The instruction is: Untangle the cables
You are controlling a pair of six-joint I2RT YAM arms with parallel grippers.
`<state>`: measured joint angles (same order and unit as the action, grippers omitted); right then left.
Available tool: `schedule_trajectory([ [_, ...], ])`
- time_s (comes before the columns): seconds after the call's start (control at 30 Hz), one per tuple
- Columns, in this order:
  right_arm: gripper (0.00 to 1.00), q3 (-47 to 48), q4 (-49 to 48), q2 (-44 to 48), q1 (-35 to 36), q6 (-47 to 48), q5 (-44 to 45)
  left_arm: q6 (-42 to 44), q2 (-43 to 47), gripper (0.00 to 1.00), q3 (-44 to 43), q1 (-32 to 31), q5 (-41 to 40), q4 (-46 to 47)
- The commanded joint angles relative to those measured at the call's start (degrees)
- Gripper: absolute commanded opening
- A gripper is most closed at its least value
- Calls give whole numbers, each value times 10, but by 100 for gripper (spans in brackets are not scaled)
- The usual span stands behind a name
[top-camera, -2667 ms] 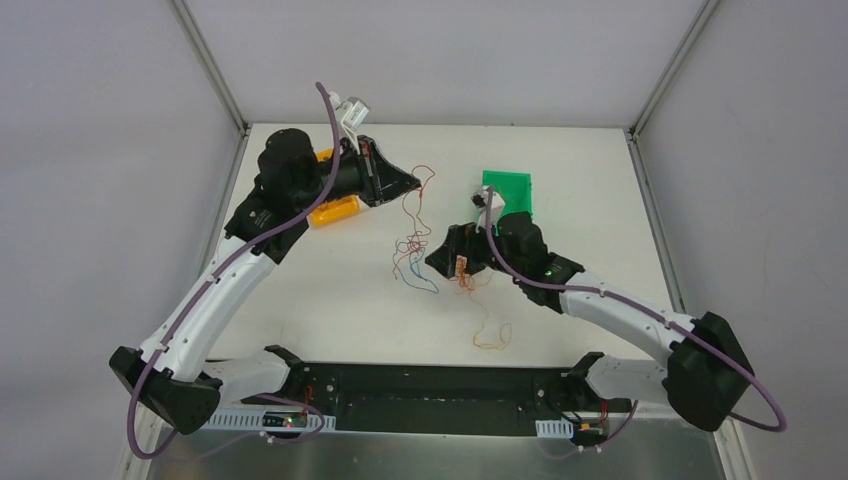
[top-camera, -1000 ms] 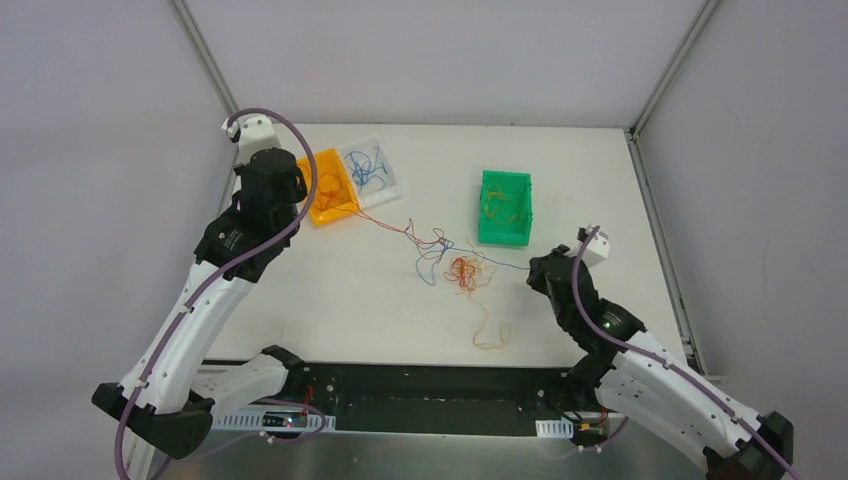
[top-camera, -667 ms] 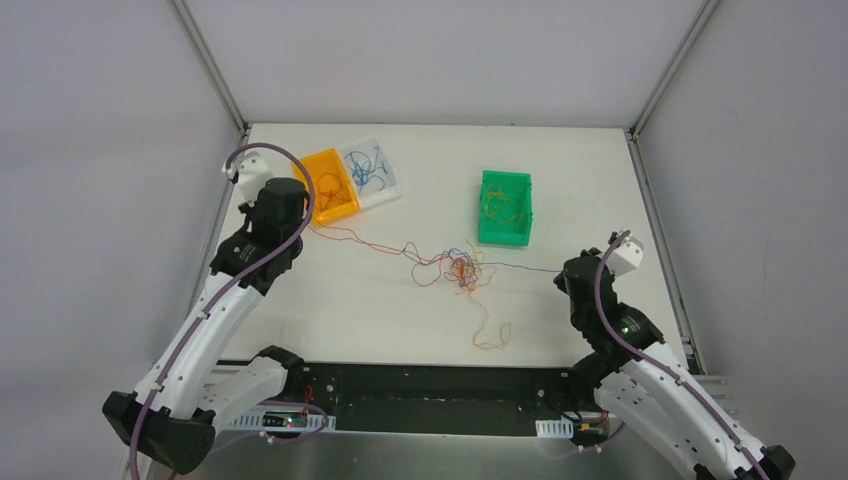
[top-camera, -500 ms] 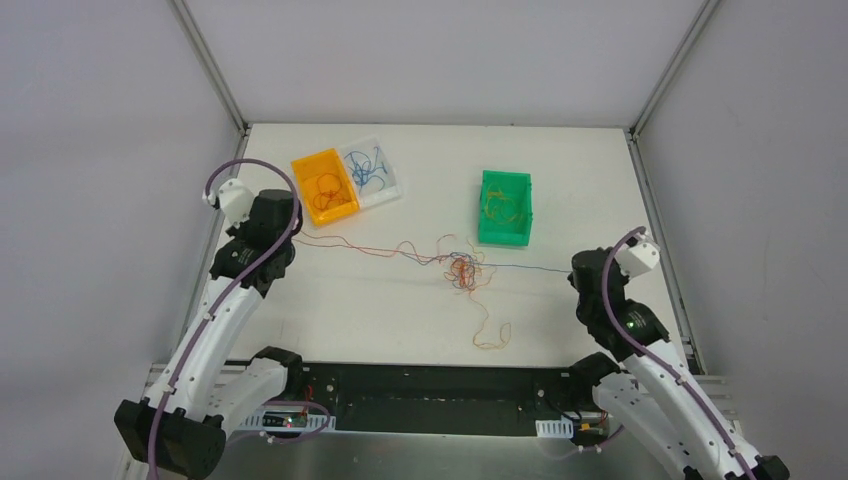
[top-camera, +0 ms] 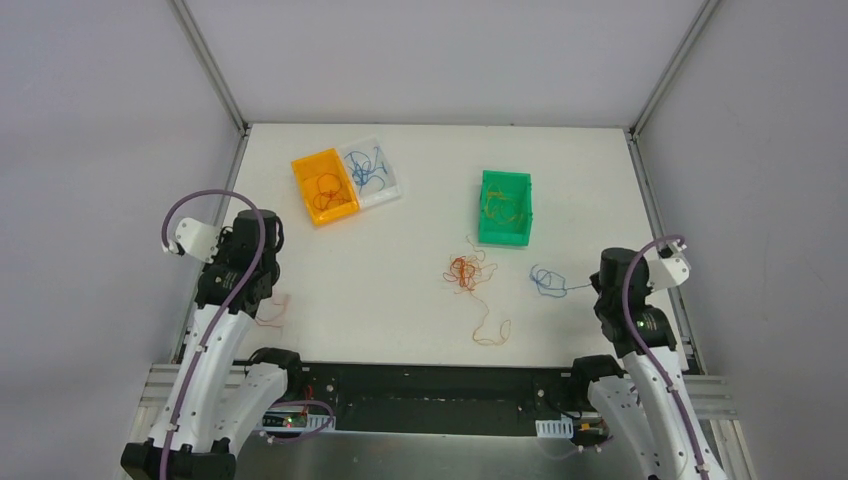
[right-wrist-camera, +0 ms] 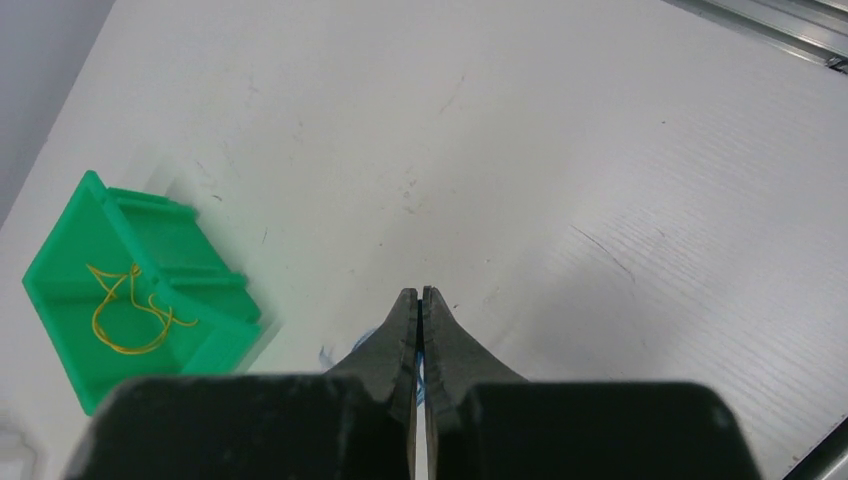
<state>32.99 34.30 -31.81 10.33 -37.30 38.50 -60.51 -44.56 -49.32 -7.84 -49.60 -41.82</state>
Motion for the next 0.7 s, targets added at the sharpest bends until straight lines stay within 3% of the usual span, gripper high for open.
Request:
schedule_trajectory([
  [0.0, 0, 4, -32, 8, -20, 21, -113, -11, 6, 0, 1, 4, 21, 5],
  [0.17, 0, 31, -86, 3, -20, 81, -254, 20, -3, 0, -19, 4, 99, 17],
  [0.23, 0, 64, -88, -11, -19, 99, -297, 90, -11, 0, -24, 4, 175, 69],
  [0.5, 0, 216, -92, -80, -8, 136, -456, 193, -69, 0, -83, -18, 422, 119],
  [0.67, 0, 316, -116, -139, 43, 138, -530, 208, -57, 0, -118, -41, 438, 120],
])
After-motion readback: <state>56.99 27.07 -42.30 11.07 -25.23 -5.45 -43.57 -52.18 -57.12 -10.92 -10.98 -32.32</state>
